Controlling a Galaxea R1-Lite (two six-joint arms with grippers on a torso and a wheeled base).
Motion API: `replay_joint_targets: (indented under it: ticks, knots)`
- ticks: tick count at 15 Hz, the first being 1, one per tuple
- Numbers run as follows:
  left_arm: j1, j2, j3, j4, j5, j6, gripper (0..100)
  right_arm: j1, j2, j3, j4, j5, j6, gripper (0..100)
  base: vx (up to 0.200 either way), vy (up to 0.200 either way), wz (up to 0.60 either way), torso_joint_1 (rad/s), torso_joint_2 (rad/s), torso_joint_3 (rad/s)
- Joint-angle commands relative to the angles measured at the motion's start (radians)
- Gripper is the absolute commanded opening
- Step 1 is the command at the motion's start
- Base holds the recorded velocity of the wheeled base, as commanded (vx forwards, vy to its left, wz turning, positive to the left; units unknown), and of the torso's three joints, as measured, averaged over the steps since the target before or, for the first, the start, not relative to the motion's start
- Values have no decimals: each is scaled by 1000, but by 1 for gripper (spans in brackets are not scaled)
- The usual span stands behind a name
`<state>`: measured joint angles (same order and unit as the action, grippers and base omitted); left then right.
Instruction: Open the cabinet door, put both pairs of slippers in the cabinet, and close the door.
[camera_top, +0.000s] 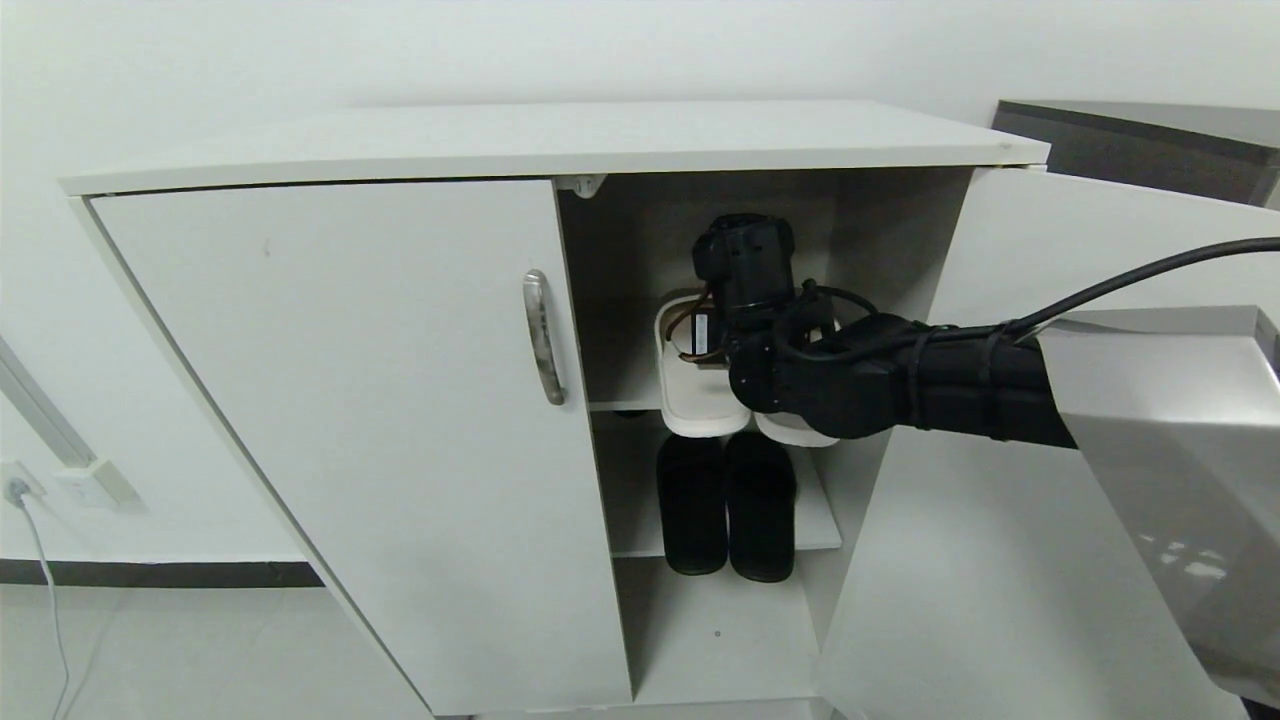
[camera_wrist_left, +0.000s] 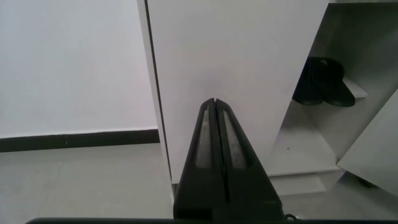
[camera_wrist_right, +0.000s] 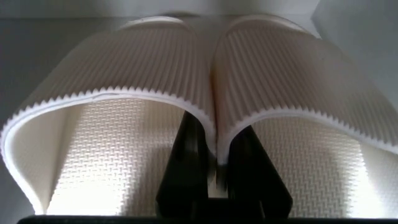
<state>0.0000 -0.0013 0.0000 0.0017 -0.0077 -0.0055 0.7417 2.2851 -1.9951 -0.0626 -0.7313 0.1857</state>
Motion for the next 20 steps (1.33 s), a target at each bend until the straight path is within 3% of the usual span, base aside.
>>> replay_joint_targets:
  ticks: [1, 4, 5, 10, 15, 20]
  knots:
    - [0, 1, 0, 0, 0, -1, 0, -4, 8, -5, -8, -5, -6, 0, 0, 0, 0, 0, 0, 0]
    - [0, 1, 0, 0, 0, -1, 0, -4, 11, -5, -11, -14, -9, 0, 0, 0, 0, 0, 0, 0]
    - [0, 1, 0, 0, 0, -1, 0, -2, 11, -5, -11, -14, -11, 100, 0, 0, 0, 0, 0, 0]
    - [0, 1, 0, 0, 0, -5, 0, 10, -15, 38, -3, -14, -9, 100, 0, 0, 0, 0, 0, 0]
    - [0, 1, 0, 0, 0, -5, 0, 70, -161, 251, -37, -59, 3, 100, 0, 0, 0, 0, 0, 0]
    - [0, 1, 0, 0, 0, -5, 0, 130, -300, 481, -171, -66, 1, 100, 0, 0, 0, 0, 0, 0]
